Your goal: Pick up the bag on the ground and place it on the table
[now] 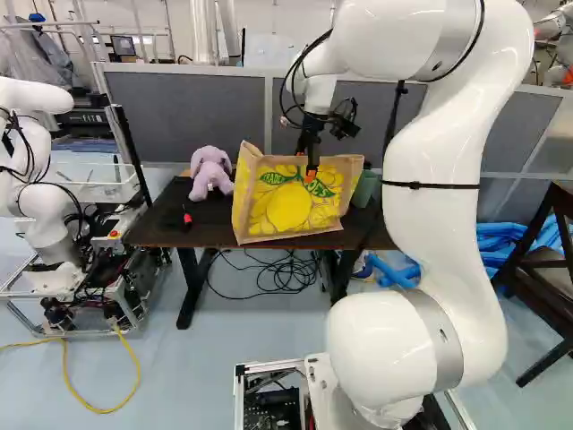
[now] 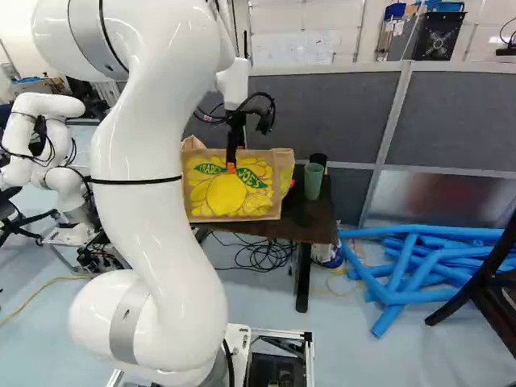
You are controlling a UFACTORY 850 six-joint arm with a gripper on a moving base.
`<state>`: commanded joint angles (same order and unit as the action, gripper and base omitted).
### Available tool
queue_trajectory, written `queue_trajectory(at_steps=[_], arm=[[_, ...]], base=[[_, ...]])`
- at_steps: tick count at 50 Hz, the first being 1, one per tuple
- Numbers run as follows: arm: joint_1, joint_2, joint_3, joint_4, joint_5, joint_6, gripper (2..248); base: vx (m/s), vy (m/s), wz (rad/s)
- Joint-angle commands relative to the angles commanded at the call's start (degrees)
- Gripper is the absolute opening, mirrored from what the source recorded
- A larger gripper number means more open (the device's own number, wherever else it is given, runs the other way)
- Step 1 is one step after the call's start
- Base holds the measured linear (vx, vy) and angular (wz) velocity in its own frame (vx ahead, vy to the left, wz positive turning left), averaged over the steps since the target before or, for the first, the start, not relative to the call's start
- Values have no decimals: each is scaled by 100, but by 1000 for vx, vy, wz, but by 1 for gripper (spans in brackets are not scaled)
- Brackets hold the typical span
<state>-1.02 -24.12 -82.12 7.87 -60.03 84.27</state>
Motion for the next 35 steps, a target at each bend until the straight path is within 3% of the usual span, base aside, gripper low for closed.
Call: queue_trajectory(at_steps=[35], arm=[[1, 504, 0, 0, -322, 0, 247]], base=[[0, 0, 0]])
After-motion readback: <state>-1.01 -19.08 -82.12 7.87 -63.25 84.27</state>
